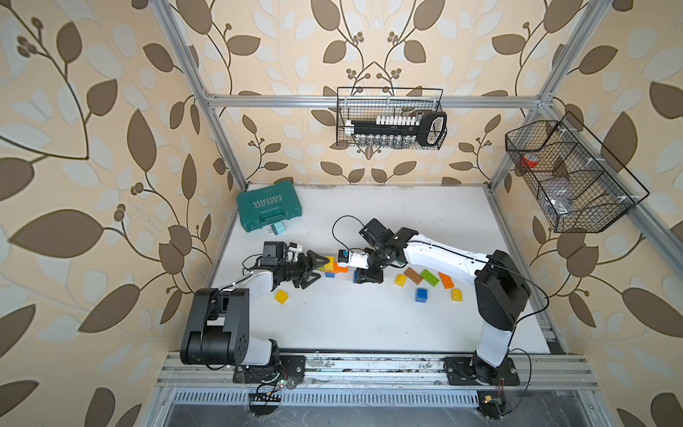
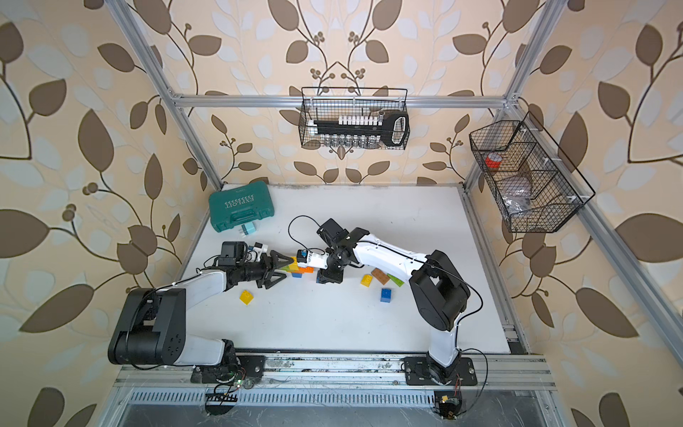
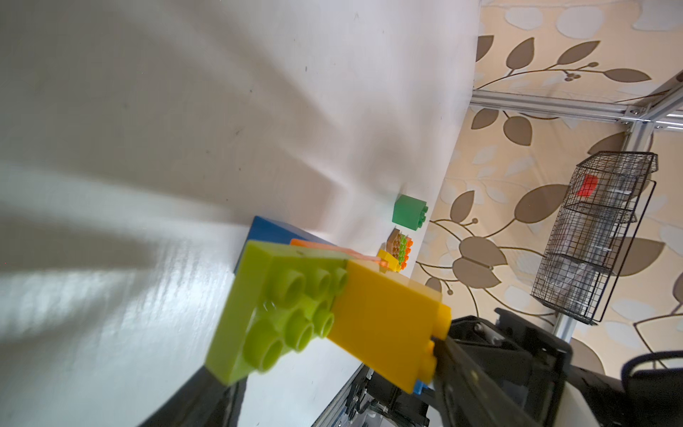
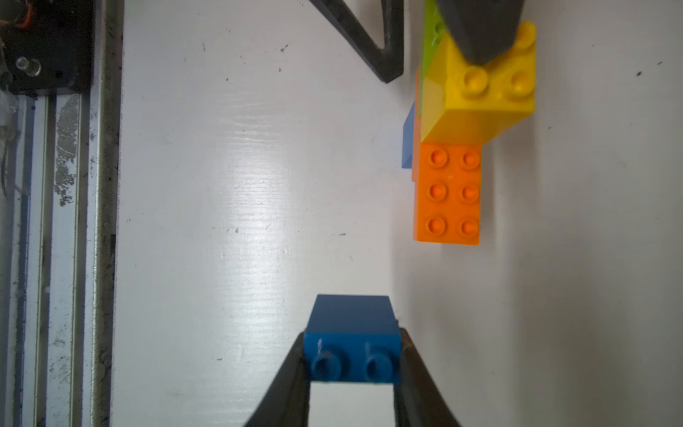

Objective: Assemble a fork with lego
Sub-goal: Pick up the lego brick from the center of the board, then assemble the lego brick with the lego brick.

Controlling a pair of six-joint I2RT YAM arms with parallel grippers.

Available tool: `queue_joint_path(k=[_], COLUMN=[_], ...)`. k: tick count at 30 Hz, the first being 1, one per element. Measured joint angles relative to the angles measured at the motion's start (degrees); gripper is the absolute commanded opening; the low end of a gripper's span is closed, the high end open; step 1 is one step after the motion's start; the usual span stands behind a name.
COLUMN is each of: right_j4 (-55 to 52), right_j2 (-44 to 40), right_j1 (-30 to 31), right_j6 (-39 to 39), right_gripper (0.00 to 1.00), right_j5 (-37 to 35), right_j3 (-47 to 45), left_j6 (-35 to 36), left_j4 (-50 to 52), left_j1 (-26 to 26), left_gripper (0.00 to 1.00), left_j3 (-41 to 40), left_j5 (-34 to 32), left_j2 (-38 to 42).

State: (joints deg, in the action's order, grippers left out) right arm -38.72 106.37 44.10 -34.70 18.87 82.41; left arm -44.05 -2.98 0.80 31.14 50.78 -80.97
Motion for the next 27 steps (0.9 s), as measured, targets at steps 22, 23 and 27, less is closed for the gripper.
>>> queue_joint_path(k=[22, 23, 27], right_j4=[-3.9, -4.1, -4.7], right_j2=[11.9, 12.2, 13.0], right_j1=[0.0, 0.1, 0.4], right_j6=[-0.3, -0.3, -0.3], right_gripper=[0.30, 0.30, 0.30], right_j5=[-3.5, -3.5, -3.6], right_j3=[15.6, 15.6, 16.0], left_j6=[-0.1, -0.1, -0.1], left_j4=[-4.7, -4.8, -5.8], left_j1=[-0.1, -0.2, -0.6], left_gripper=[0.71, 0.71, 0.71], left_j3=[-1.8, -1.8, -1.9], left_j5=[0.7, 0.7, 1.1], left_j2=[-0.2, -0.2, -0.8])
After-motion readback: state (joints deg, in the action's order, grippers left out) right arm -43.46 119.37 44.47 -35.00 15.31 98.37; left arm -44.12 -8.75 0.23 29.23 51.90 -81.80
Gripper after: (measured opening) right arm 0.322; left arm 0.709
